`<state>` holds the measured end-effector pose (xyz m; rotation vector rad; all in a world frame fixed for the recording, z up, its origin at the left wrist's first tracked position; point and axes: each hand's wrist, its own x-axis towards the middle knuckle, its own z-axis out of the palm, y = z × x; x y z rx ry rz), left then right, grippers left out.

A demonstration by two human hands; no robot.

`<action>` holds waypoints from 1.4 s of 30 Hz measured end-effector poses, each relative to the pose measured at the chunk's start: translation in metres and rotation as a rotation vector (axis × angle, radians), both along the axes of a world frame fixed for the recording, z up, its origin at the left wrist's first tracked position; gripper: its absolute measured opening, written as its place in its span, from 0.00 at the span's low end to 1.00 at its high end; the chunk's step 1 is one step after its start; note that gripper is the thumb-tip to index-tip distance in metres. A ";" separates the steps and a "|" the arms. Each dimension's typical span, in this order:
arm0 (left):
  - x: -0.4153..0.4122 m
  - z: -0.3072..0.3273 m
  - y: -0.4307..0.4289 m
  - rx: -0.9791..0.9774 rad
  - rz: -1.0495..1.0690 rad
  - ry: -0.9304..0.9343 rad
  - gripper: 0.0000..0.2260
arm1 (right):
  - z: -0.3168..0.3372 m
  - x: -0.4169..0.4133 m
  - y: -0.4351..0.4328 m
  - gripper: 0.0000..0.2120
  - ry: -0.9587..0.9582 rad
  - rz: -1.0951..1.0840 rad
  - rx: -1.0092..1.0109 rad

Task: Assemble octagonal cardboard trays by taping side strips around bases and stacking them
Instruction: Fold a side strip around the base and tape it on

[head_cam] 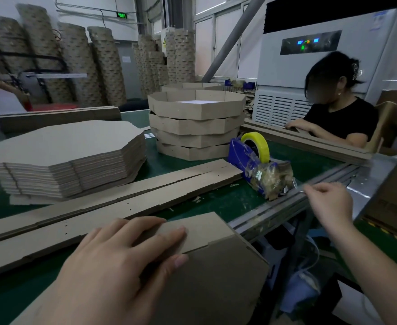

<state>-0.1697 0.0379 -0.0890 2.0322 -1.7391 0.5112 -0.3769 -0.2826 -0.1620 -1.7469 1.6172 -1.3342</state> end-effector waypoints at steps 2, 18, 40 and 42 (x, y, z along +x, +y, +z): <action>0.000 -0.001 -0.001 0.017 -0.006 0.006 0.18 | 0.011 0.006 0.030 0.05 -0.066 0.094 -0.076; 0.001 -0.004 -0.002 -0.019 -0.036 0.010 0.20 | 0.035 0.084 0.250 0.15 -0.914 0.643 0.624; 0.001 0.003 0.003 0.020 -0.125 0.066 0.13 | 0.032 0.067 0.236 0.20 -0.635 0.872 0.833; -0.006 0.004 0.000 0.003 -0.087 0.048 0.13 | 0.031 0.066 0.233 0.19 -0.580 0.922 0.805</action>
